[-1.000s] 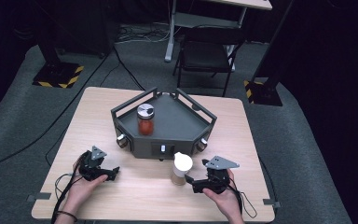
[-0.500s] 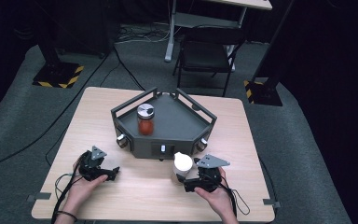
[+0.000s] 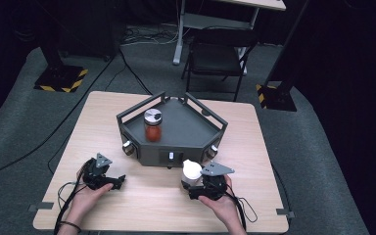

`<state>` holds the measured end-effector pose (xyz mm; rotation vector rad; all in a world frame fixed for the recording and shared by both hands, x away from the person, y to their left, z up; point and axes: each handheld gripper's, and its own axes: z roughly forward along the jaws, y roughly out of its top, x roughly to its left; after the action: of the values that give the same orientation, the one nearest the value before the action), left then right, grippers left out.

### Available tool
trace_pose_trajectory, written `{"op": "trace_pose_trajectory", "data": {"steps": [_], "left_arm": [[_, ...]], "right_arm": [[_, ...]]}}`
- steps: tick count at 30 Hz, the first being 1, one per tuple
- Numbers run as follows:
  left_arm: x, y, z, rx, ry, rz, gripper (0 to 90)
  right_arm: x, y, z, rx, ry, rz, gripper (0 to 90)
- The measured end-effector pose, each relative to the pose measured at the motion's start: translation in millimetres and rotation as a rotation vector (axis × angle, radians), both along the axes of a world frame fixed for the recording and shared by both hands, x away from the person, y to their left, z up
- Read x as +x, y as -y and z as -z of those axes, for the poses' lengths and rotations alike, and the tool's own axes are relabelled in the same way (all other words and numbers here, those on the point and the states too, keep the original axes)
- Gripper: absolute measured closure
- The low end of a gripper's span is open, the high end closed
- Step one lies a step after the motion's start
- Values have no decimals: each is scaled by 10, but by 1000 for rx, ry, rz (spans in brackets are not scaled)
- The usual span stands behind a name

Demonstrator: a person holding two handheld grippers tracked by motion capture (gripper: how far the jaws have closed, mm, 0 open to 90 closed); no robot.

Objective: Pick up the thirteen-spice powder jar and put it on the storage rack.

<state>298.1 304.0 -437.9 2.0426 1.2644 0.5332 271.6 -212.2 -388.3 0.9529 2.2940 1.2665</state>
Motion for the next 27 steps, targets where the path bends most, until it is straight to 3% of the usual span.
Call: {"op": "trace_pose_trajectory", "data": {"steps": [5, 11, 22, 27], "left_arm": [[0, 0, 0, 0, 0, 0, 0], [0, 0, 1, -1, 0, 0, 0], [0, 0, 0, 0, 0, 0, 0], [0, 0, 0, 0, 0, 0, 0]], "right_arm": [[6, -73, 35, -11, 3, 14, 188], [3, -137, 55, -29, 17, 21, 295], [-5, -143, 29, -36, 13, 28, 299], [-23, -79, -12, -13, 15, 26, 300]]}}
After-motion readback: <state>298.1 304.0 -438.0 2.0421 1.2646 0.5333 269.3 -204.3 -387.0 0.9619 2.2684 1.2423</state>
